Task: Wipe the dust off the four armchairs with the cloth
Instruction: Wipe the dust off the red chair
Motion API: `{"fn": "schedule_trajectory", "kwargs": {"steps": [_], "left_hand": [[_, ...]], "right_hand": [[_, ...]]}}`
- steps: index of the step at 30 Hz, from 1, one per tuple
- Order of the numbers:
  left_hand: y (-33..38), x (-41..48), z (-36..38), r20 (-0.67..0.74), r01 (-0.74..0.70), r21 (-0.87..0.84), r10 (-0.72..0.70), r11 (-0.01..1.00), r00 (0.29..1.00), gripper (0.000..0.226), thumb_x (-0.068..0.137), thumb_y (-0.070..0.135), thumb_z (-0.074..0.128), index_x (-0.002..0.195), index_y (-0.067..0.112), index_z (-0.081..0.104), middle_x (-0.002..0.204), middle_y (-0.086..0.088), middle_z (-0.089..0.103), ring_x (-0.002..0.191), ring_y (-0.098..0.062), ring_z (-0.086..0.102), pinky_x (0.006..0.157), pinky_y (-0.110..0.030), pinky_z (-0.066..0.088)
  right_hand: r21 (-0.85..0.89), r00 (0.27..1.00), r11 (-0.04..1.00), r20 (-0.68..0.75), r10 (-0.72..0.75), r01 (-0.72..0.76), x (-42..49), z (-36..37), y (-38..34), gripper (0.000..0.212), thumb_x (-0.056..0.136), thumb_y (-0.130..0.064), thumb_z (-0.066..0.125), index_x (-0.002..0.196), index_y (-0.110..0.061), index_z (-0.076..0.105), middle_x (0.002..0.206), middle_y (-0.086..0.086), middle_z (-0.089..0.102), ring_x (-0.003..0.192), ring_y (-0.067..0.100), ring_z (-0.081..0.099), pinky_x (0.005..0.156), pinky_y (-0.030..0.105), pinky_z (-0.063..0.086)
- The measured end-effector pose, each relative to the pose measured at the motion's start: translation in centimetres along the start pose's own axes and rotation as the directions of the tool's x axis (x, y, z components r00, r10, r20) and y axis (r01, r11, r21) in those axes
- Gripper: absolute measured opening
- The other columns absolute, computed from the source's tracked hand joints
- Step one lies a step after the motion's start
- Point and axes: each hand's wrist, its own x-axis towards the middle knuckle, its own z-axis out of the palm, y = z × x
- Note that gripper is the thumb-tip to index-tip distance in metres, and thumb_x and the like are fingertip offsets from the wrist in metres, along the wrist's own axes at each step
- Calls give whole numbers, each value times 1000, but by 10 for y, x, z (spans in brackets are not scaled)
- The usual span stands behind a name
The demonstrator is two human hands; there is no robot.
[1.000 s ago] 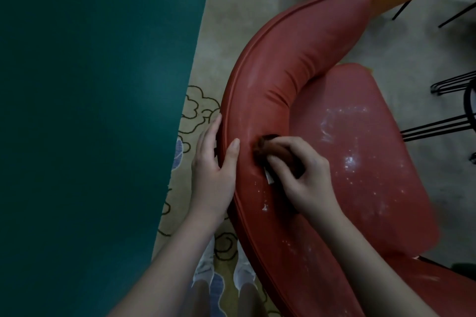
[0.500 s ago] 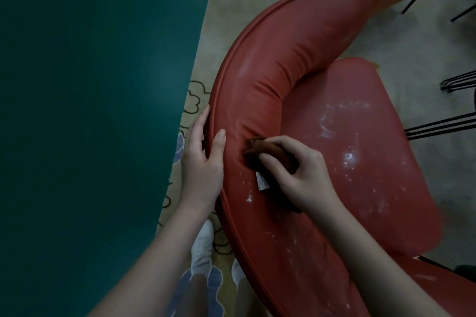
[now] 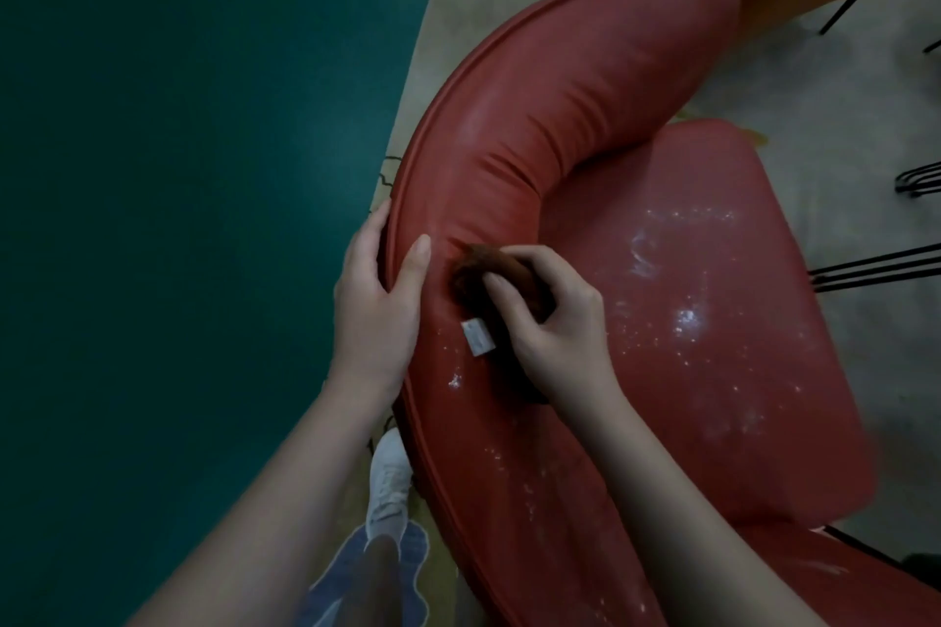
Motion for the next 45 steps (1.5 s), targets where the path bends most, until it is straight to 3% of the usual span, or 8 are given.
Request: {"fn": "schedule_trajectory", "kwargs": {"steps": [6,10,13,19,29,36,42,45], "left_hand": [[0,-2,4,-48,-38,153,46,988,998,67,87,47,59,145,17,45,144,2,52,132,-11,48,114,-40,37],[1,-4,5,-60,-66,184,78,981,995,62,89,43,59,144,18,46,141,4,53,130,-9,49,113,-38,38],[0,-4,6,-75,-73,203,89,976,993,61,89,42,59,143,16,48,141,2,54,130,-9,50,113,-38,38],[2,-6,5,-67,-83,167,95,983,993,55,93,33,63,143,15,48,140,4,55,128,-2,50,111,-24,37],[1,-7,3,-46,-87,124,93,988,995,53,96,29,63,144,15,47,140,4,54,129,-5,50,113,-29,37],[0,-6,4,-48,-120,150,128,981,991,49,96,29,62,141,16,49,135,7,56,125,-3,52,109,-22,38],[-2,-3,5,-64,-119,151,130,981,989,56,88,41,62,138,19,51,133,7,58,124,-1,54,110,-25,39],[-4,-3,5,-80,-127,131,138,983,987,52,86,45,62,134,28,52,130,15,59,122,-1,55,108,-26,41]], "right_hand": [[-19,998,1000,54,-23,24,-9,-12,23,12,90,-16,64,101,-12,68,96,-6,68,91,5,64,82,25,51],[29,999,998,-1,53,-53,-13,-16,32,13,89,-19,65,100,-13,69,96,-6,69,92,6,65,82,22,50],[78,999,997,-28,24,-22,-7,-6,19,12,88,-16,66,100,-13,68,96,-4,68,92,6,63,83,22,50],[87,1000,996,1,8,-8,-11,-4,26,13,91,-15,62,104,-13,66,101,-5,65,96,5,61,86,18,47],[191,937,924,-51,346,-331,-16,-5,83,10,97,-17,59,105,-15,65,99,-4,69,96,8,64,89,30,51],[195,921,904,-7,390,-381,-12,9,126,9,97,-15,58,101,-23,62,95,-16,65,88,-11,59,81,9,44],[131,893,885,133,430,-446,-12,27,183,13,97,-17,58,110,-17,63,105,-6,66,100,6,59,87,10,43],[131,873,871,201,444,-474,-9,40,206,12,97,-15,58,108,-15,62,102,-3,65,94,7,58,79,4,39]]}}
